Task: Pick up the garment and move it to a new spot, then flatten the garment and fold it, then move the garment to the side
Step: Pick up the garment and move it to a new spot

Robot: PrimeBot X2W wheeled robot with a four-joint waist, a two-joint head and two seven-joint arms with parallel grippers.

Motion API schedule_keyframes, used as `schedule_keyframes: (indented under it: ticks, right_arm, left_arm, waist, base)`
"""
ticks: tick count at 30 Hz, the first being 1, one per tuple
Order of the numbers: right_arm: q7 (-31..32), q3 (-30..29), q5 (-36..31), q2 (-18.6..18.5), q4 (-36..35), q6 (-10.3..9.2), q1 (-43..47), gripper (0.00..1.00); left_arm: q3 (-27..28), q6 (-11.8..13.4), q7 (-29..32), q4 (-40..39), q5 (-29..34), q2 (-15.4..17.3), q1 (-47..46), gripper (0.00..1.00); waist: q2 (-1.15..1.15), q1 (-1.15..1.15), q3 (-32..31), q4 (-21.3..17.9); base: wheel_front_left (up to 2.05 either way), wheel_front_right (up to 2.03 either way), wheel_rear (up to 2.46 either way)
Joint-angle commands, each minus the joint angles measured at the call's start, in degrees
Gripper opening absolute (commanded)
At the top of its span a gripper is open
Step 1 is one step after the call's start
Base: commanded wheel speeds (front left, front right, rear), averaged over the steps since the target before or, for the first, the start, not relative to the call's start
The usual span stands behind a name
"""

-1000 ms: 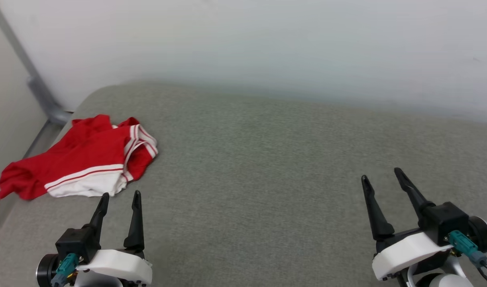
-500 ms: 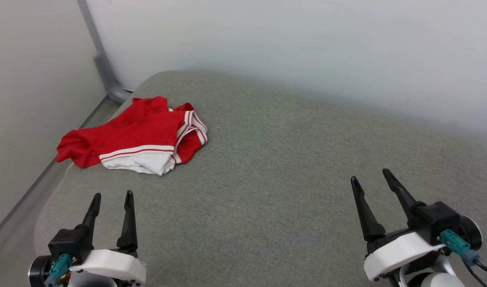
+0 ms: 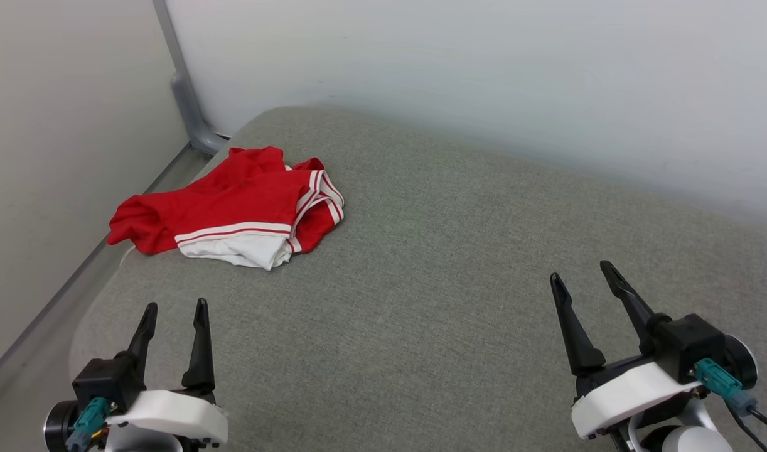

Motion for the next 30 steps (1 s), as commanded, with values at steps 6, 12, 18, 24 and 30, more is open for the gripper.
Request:
schedule_keyframes:
  ticks: [6, 12, 18, 24, 30]
  right_arm:
    - [1.1, 0.0, 0.0, -0.5, -1.7, -0.04, -1.5, 1.00]
    - [2.8, -0.2, 0.2, -2.0, -4.3, -0.04, -4.1, 1.00]
    - [4.2, -0.2, 0.6, -4.0, -5.6, -0.03, -7.6, 1.00]
    - [4.5, -0.7, 0.8, -5.1, -6.6, -0.04, -10.2, 1.00]
    - [5.4, -1.1, 0.9, -6.2, -7.3, -0.03, -12.3, 1.00]
  left_arm:
    - [-0.4, -0.1, -0.2, 1.0, -0.6, 0.8, -4.9, 1.00]
    - [-0.4, -0.1, -0.2, 3.6, -1.9, 2.6, -14.2, 1.00]
    - [-1.0, -0.1, 2.0, 10.0, -4.5, 5.8, -26.0, 1.00]
    - [-1.6, -0.1, 11.9, 16.2, -9.4, 11.2, -37.2, 1.00]
    - [-1.8, -0.1, 24.8, 21.8, -13.8, 16.4, -45.0, 1.00]
  waist:
    - [0.00, 0.00, 3.0, -1.5]
    - [0.00, 0.00, 9.0, -4.7]
    - [0.00, 0.00, 14.9, -8.4]
    - [0.00, 0.00, 20.1, -11.8]
    - [0.00, 0.00, 24.5, -13.9]
  base:
    - [0.00, 0.00, 0.00]
    - [0.00, 0.00, 0.00]
    - [0.00, 0.00, 0.00]
    - [0.00, 0.00, 0.00]
    - [0.00, 0.00, 0.00]
